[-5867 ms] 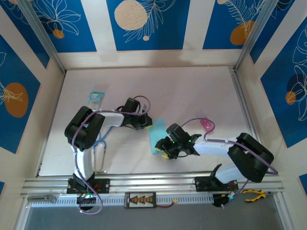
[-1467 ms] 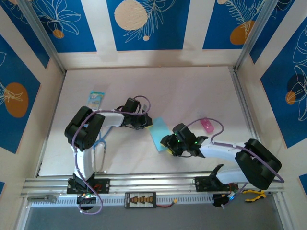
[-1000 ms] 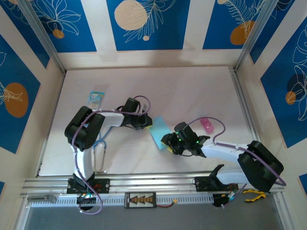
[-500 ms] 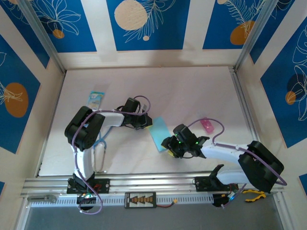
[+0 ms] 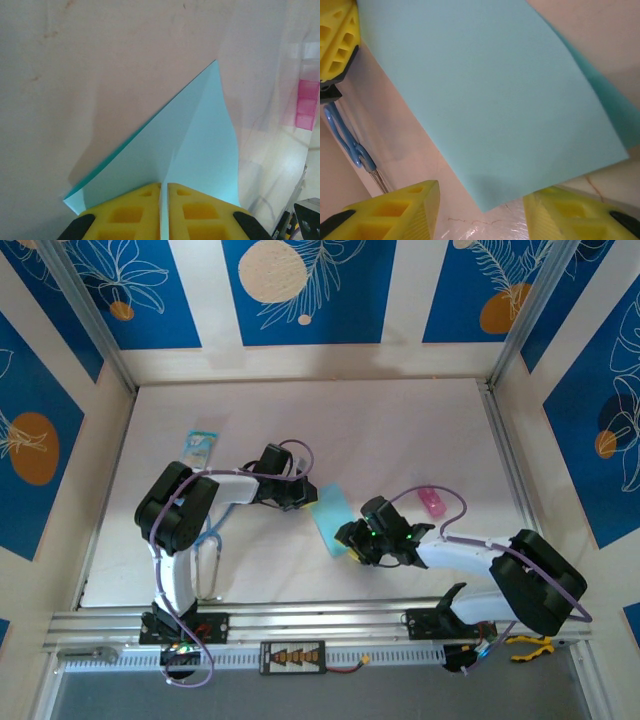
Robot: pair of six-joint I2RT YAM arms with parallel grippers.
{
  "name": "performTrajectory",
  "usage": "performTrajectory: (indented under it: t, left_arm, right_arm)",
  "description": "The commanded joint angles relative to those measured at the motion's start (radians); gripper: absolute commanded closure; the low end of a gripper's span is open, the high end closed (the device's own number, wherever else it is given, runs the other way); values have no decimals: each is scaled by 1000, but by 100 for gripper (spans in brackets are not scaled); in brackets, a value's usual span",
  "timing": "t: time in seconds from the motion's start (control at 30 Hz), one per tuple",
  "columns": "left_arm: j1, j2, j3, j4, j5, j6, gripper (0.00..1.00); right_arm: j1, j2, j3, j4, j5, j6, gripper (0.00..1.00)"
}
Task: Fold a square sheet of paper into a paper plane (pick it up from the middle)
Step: Fold the triangle a second time at the center of the table.
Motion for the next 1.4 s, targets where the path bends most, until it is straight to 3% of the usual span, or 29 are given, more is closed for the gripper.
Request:
performTrajectory:
  t: [0.0,0.3,0.57,1.03,1.23,1.37]
  left_arm:
    - [10,40,-1,-85,3,11,88]
    - [10,38,-4,-84,3,10,88]
    - [10,40,-3,-81,5,9,88]
    - [9,31,-3,-85,10,13,88]
    - [10,17,-4,-93,13,18,88]
    - [9,-35,-4,-96,26,19,82]
  right_arm:
    - [-7,-35,-3,-14,7,4,52]
    - [-18,-54,-22,-3,10,-1,52]
    - [-79,3,-12,108,-11,-109,52]
    - [-188,68,-2,172,-203,-314,57]
    - [-241,100,4,157,-254,-362,67]
    - [-256,97,2,147,-270,-361,80]
